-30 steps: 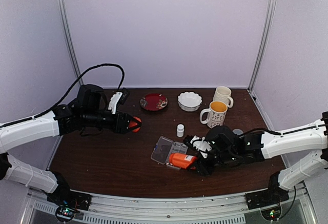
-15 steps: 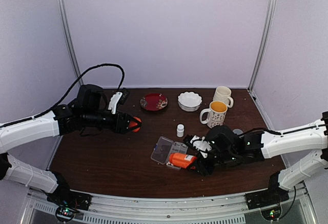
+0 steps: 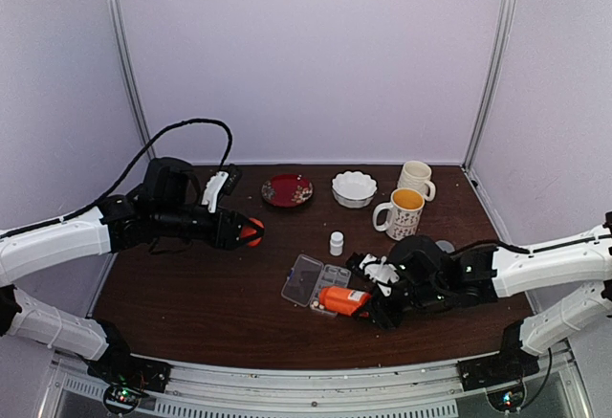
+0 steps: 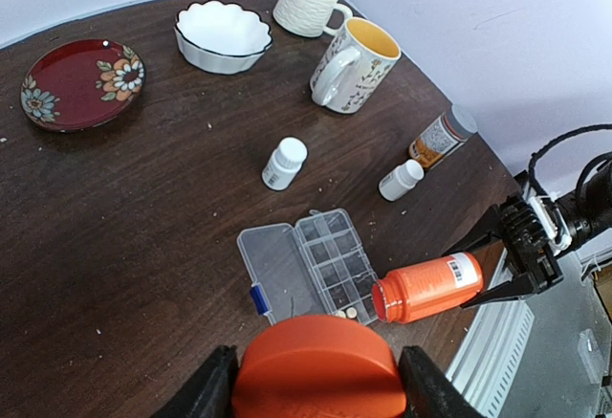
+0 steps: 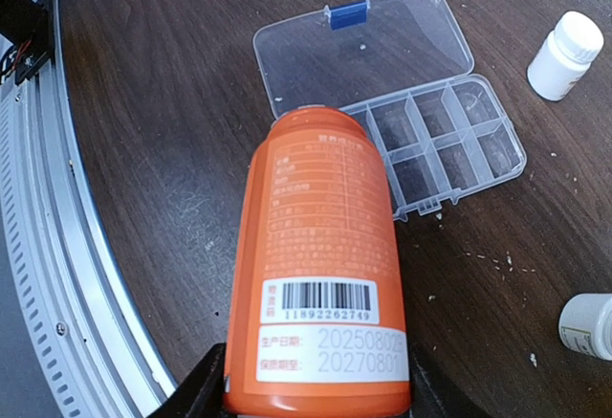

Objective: Sort the pills into containers
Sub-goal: Pour the pill into the compartment of the pill container.

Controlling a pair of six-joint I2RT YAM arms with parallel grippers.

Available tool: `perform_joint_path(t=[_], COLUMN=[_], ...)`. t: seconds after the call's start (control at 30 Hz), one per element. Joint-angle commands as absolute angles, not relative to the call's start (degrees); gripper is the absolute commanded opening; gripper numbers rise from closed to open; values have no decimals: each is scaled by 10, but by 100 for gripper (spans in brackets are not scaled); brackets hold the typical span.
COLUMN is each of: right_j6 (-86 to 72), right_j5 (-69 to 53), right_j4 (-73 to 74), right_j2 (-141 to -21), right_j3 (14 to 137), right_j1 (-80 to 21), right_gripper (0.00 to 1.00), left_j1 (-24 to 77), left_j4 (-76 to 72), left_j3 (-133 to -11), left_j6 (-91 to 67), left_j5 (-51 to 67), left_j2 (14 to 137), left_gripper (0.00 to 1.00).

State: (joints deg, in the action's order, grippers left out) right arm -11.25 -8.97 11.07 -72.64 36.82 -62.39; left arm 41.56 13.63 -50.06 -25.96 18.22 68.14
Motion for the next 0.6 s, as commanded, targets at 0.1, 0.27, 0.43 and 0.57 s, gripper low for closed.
perform_joint_path(t=[0.1, 0.27, 0.43, 0.57], right_j6=[-122, -131, -125, -110], right_j5=[-81, -87, -96, -81], right_j4=[119, 93, 112, 164], right_j2=[-702, -681, -690, -712], right_j3=[362, 341, 349, 376], right_j1=[-627, -627, -627, -628], right_gripper=[0, 0, 0, 0], left_j1=[413, 414, 413, 414], left_j4=[116, 113, 112, 113], left_j3=[-506, -505, -504, -504], left_j6=[-256, -257, -258, -258], left_j5=[187, 187, 186, 186], left_j2=[682, 683, 682, 682], left_gripper=[0, 0, 0, 0])
